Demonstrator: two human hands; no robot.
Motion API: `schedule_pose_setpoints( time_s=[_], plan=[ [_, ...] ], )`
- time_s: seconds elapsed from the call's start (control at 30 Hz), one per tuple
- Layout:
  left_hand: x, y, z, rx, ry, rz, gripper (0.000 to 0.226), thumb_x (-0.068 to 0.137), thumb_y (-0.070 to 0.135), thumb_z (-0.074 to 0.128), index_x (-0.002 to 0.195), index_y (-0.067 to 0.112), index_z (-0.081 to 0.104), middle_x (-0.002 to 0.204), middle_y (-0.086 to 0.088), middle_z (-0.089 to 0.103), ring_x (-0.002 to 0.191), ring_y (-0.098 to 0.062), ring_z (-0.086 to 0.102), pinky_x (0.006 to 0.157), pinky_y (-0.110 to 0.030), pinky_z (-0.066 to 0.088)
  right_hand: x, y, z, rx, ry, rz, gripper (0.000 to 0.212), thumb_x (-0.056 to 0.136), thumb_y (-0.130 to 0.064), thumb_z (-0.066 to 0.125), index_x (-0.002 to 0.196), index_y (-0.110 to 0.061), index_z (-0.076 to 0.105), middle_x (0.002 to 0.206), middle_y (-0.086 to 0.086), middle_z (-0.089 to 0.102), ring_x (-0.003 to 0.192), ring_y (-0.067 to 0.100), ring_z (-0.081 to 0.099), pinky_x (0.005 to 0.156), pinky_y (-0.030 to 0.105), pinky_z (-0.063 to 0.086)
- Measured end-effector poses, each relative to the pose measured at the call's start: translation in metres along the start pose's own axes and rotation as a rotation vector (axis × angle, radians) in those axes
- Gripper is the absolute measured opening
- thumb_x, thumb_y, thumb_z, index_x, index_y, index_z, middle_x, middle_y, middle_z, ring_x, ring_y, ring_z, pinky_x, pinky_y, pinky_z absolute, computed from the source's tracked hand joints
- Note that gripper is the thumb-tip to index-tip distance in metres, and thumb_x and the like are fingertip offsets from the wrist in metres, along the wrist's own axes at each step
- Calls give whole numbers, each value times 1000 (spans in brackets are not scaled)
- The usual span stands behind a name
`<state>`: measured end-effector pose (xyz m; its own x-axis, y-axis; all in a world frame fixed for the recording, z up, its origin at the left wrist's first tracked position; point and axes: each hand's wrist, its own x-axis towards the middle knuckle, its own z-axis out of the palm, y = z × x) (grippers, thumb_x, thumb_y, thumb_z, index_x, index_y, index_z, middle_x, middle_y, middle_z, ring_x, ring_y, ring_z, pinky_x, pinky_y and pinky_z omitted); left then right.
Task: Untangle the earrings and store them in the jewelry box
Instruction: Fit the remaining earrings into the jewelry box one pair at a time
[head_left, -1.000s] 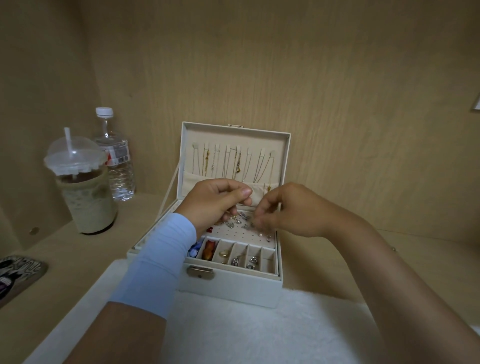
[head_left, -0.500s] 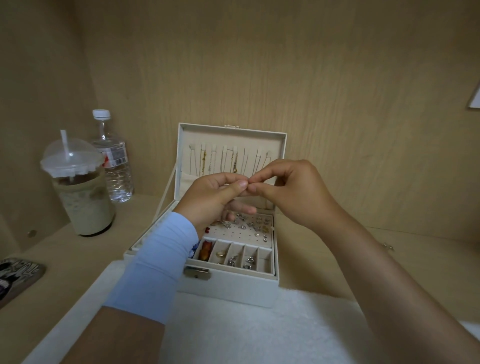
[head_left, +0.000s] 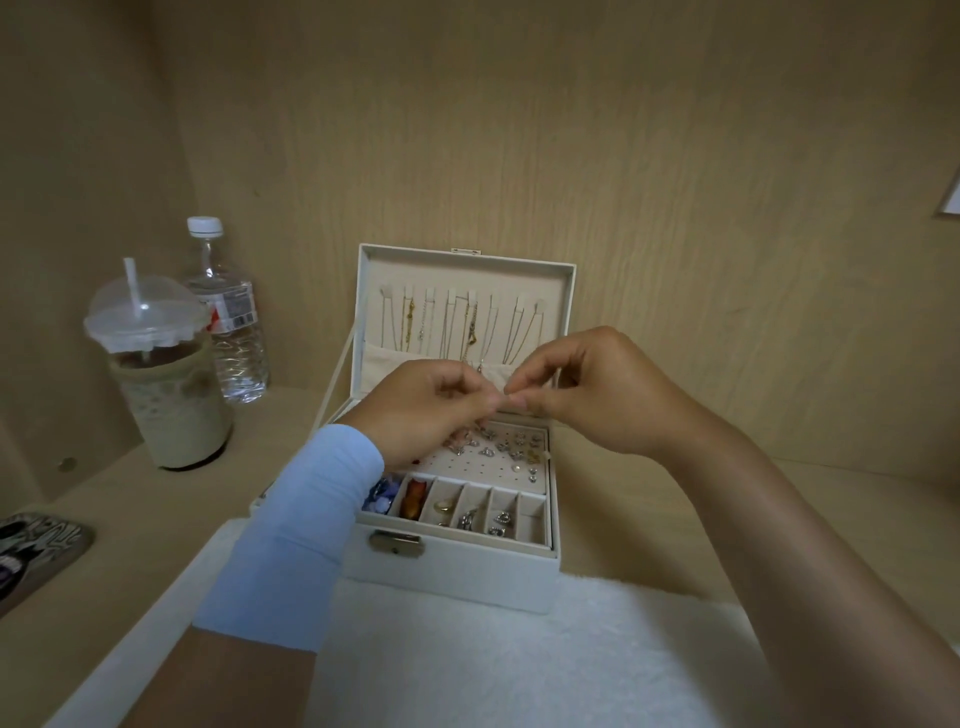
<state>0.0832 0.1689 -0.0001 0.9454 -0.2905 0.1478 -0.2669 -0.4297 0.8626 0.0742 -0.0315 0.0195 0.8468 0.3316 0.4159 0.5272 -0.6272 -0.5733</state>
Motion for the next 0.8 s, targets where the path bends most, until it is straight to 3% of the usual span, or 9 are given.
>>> schedule_pose_setpoints(
  time_s=[0.1, 0.2, 0.33, 0.43, 0.67, 0.8],
  plan=[
    [-2, -4, -4, 285, -18, 74, 3, 81, 30, 77, 84, 31, 76, 83, 16, 71, 75, 7, 60, 73, -17, 43, -2, 1, 0, -205, -217, 66, 7, 79, -23, 84, 84, -27, 81, 75, -17, 73, 66, -11, 59, 61, 7, 39],
    [-5, -1, 0, 397, -85, 81, 7, 79, 28, 78, 84, 33, 76, 75, 20, 67, 68, 10, 57, 68, -13, 42, -3, 0, 7, -305, -304, 123, 8, 77, -28, 85, 83, -31, 81, 75, -18, 72, 60, -11, 56, 61, 13, 39],
    [-5, -2, 6, 494, -101, 83, 9, 79, 30, 77, 87, 34, 77, 78, 20, 67, 72, 6, 58, 65, -12, 41, -4, -2, 9, -381, -313, 144, 9, 75, -33, 84, 82, -35, 79, 76, -20, 71, 71, -6, 61, 70, 24, 51],
    [-4, -5, 8, 510, -128, 59, 9, 79, 29, 77, 87, 33, 78, 85, 17, 70, 77, 4, 61, 72, -15, 47, -5, -4, 9, -430, -305, 131, 7, 76, -32, 83, 81, -36, 79, 78, -20, 71, 78, -4, 63, 76, 25, 53],
    [-4, -6, 10, 508, -141, 64, 7, 81, 28, 75, 85, 33, 78, 87, 16, 71, 67, 7, 58, 68, -15, 45, -6, -8, 10, -511, -319, 118, 7, 78, -29, 80, 82, -35, 78, 78, -21, 71, 79, -3, 63, 77, 29, 56],
    [-4, -7, 11, 472, -165, 81, 13, 82, 22, 74, 86, 33, 79, 89, 16, 71, 82, 1, 62, 83, -20, 51, -6, -11, 13, -565, -329, 81, 7, 78, -31, 79, 84, -34, 78, 78, -19, 71, 79, -1, 63, 76, 30, 56]
  ],
)
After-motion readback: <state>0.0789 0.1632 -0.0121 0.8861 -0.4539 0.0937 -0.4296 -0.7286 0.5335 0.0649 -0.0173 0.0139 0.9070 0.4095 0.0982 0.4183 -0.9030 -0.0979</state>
